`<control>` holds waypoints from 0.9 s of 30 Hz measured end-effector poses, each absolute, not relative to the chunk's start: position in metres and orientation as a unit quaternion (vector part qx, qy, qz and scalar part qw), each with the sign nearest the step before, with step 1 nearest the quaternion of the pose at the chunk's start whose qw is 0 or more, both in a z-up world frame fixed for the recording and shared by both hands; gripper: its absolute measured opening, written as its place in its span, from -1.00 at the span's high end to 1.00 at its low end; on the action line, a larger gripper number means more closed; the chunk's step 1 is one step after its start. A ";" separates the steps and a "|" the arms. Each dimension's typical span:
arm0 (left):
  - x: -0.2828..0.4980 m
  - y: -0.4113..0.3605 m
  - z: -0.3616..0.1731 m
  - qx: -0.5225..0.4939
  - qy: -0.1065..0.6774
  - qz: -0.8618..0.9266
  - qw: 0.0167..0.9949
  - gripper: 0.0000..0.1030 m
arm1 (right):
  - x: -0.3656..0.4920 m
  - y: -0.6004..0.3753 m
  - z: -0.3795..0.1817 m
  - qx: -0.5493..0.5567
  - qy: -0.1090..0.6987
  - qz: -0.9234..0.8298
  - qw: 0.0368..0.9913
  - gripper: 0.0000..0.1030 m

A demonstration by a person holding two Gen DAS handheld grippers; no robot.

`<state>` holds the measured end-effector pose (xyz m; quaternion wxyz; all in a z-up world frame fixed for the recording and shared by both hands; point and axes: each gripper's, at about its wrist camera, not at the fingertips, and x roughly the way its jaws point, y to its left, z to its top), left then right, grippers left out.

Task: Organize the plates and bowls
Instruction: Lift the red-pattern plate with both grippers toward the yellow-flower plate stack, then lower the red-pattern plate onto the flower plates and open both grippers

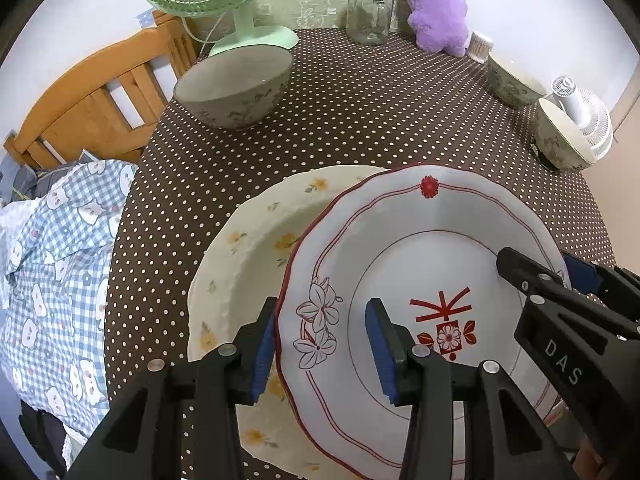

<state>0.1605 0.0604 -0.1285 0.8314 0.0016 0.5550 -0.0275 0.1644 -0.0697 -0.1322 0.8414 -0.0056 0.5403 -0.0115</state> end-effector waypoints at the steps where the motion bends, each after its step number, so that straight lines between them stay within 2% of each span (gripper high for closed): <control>1: 0.161 0.061 -0.130 0.000 0.555 -0.026 0.832 0.16 | 0.164 -0.068 -0.132 -0.010 0.539 -0.012 0.842 0.16; 17: 0.165 0.079 -0.136 -0.003 0.559 0.009 0.829 0.16 | 0.174 -0.047 -0.140 -0.022 0.548 0.008 0.836 0.16; 27: 0.167 0.068 -0.137 0.038 0.546 0.031 0.836 0.15 | 0.178 -0.044 -0.151 -0.027 0.558 0.011 0.829 0.10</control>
